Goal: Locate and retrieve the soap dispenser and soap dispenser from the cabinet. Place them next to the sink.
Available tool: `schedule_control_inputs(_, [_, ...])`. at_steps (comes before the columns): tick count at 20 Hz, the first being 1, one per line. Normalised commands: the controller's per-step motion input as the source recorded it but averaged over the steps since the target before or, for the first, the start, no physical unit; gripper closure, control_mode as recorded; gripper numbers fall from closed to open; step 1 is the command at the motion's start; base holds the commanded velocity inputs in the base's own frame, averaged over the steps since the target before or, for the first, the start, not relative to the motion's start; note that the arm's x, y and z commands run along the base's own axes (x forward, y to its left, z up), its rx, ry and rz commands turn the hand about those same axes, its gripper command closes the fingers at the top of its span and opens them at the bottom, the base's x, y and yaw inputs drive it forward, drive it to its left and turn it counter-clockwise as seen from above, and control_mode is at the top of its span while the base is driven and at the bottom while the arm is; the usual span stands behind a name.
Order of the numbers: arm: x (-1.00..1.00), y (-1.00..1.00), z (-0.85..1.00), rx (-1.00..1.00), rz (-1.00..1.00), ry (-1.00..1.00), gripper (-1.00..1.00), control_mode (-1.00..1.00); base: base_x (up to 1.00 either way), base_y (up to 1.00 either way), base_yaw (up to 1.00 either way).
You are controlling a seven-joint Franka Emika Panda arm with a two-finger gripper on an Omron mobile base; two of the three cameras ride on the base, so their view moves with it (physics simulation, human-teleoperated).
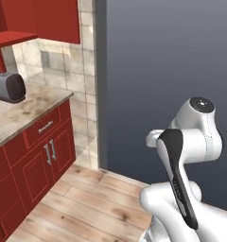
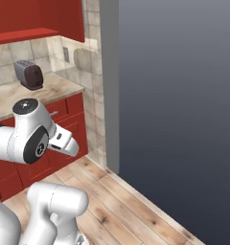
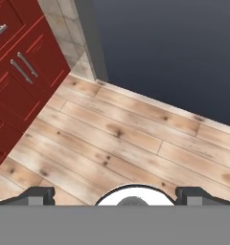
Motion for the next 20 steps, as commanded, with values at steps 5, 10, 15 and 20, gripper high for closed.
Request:
schedule_control_inputs(5, [0.00,0.00,0.00,0.00,0.00,0.00,-1.00,1.00,0.48,0.00,0.05])
schedule_control_inputs(10, [0.00,0.00,0.00,0.00,0.00,0.00,-1.00,1.00,0.45,0.00,0.17])
schedule_control_inputs(15, [0.00,0.00,0.00,0.00,0.00,0.00,-1.00,1.00,0.34,0.11,0.38])
schedule_control_inputs(20, [0.00,0.00,0.00,0.00,0.00,0.00,-1.00,1.00,0.19,0.08,0.45])
